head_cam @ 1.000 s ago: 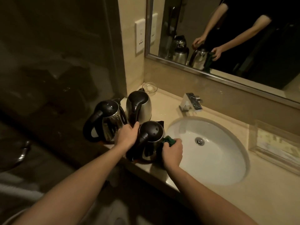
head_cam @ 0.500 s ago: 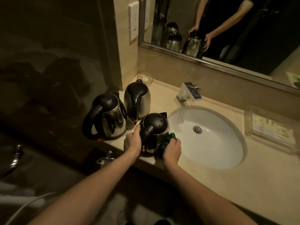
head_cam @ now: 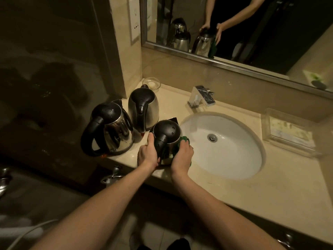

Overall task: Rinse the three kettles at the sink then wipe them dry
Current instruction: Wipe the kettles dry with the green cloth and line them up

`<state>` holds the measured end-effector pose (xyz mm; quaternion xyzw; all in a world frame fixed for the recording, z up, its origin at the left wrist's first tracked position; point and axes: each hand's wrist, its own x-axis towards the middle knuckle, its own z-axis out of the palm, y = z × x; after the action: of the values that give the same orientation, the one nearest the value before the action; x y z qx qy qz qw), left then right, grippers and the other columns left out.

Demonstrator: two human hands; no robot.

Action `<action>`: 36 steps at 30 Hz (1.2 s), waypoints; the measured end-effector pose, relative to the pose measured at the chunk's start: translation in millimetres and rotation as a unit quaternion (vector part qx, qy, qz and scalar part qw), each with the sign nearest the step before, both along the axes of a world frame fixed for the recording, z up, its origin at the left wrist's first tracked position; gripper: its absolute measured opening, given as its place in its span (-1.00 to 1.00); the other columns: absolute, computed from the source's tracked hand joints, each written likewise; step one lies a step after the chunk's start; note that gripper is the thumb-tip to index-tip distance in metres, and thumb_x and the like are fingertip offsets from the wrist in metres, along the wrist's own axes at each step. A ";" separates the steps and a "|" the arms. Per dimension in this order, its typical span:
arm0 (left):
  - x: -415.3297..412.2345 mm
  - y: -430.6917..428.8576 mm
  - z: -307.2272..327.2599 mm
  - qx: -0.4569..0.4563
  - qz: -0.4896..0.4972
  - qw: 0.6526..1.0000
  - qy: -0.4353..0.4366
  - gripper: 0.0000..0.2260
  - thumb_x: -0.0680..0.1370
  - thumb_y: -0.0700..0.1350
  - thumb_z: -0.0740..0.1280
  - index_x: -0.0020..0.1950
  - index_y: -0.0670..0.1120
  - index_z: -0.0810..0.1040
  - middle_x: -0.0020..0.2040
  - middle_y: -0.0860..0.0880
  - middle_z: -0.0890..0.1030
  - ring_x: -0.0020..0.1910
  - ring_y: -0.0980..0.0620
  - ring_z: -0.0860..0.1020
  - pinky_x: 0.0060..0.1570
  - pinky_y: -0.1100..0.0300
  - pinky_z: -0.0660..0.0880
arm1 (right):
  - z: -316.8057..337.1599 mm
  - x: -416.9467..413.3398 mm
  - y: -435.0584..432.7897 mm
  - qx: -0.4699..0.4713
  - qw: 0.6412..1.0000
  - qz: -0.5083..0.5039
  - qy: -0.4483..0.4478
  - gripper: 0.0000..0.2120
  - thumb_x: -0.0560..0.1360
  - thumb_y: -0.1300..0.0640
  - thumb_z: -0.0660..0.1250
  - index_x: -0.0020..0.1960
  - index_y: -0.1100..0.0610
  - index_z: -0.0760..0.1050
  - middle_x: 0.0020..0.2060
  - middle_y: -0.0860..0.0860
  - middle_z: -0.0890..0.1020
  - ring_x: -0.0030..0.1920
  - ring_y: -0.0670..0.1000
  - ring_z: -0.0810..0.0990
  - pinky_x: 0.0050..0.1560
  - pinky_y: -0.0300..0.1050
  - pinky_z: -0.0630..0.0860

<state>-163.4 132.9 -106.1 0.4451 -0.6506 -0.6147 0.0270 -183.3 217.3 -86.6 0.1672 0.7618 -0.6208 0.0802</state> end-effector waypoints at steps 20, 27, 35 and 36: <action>-1.4 -3.1 7.6 0.024 -0.029 0.999 -0.006 -0.22 0.58 0.43 -0.04 0.01 -0.25 0.60 -0.43 -0.13 0.51 -0.56 -0.01 0.45 -0.54 0.22 0.39 | 14.4 -1.0 -2.8 -0.188 0.972 -0.058 -0.130 -0.49 0.55 -0.18 0.13 0.37 0.10 0.38 0.13 0.08 0.54 -0.01 -0.07 0.49 -0.27 -0.22 0.37; -3.7 -2.3 6.8 0.022 -0.018 1.000 -0.007 -0.26 0.58 0.42 -0.03 -0.07 -0.20 0.59 -0.42 -0.15 0.52 -0.50 -0.06 0.47 -0.46 0.16 0.41 | 5.5 -2.9 -8.3 -0.157 0.974 -0.057 -0.153 -0.27 0.28 -0.43 0.06 0.25 -0.01 0.47 0.20 0.10 0.52 0.13 0.07 0.52 0.08 0.04 0.51; -6.0 -5.9 7.9 0.045 -0.018 0.999 0.000 -0.29 0.57 0.43 0.00 0.02 -0.20 0.56 -0.40 -0.11 0.48 -0.54 0.01 0.43 -0.55 0.21 0.35 | -0.7 -16.8 12.5 -0.253 0.947 -0.008 -0.196 -0.52 0.56 -0.31 0.04 0.08 0.02 0.52 0.05 0.08 0.61 0.14 0.08 0.54 0.30 0.07 0.43; -6.9 -6.6 7.3 0.045 -0.019 0.999 0.000 -0.28 0.57 0.43 0.00 0.05 -0.20 0.56 -0.38 -0.11 0.48 -0.54 0.01 0.43 -0.56 0.22 0.35 | 0.8 -16.9 10.5 -0.249 0.951 -0.001 -0.181 -0.54 0.56 -0.31 0.04 0.03 0.00 0.53 0.04 0.06 0.62 0.13 0.07 0.54 0.27 0.06 0.45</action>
<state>-170.3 126.3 -98.7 0.4337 -0.6304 -0.6439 -0.0045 -200.2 227.8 -85.8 0.2524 0.5553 -0.7504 0.2548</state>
